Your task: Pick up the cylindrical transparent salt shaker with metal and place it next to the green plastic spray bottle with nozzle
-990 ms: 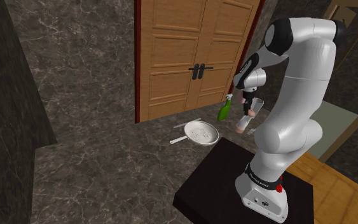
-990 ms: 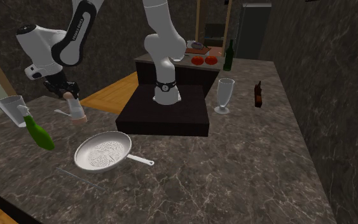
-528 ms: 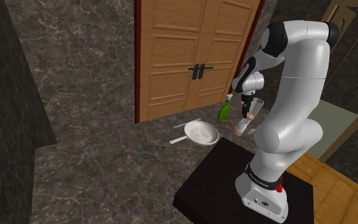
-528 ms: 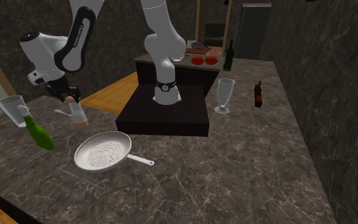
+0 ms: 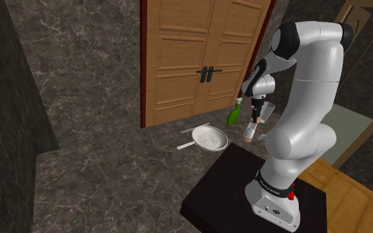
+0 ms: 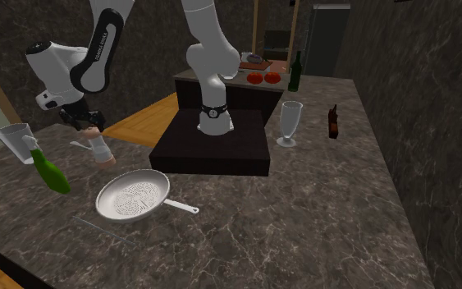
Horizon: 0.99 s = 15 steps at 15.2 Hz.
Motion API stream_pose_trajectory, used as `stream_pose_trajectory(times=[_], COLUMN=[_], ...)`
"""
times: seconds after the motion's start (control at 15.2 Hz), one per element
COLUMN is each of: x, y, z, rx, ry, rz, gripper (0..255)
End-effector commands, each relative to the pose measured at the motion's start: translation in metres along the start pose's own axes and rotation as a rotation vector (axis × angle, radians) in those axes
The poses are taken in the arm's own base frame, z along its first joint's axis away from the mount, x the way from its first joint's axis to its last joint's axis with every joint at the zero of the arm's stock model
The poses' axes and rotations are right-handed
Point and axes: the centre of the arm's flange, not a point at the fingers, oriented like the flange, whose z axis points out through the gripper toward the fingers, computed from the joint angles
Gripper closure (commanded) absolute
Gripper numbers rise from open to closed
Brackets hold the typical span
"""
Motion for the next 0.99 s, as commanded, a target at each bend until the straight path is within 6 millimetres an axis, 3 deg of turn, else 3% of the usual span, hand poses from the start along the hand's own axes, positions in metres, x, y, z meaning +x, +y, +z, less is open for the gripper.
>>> stream_pose_trajectory(times=[0.0, 0.13, 0.4, 0.92], x=[0.0, 0.0, 0.0, 0.0], y=[0.0, 0.0, 0.0, 0.0], z=[0.0, 0.0, -0.05, -0.05], rx=[0.0, 0.0, 0.0, 0.0], ry=[0.0, 0.0, 0.0, 0.0], rz=[0.0, 0.0, 0.0, 0.0], gripper=[0, 0, 0, 0])
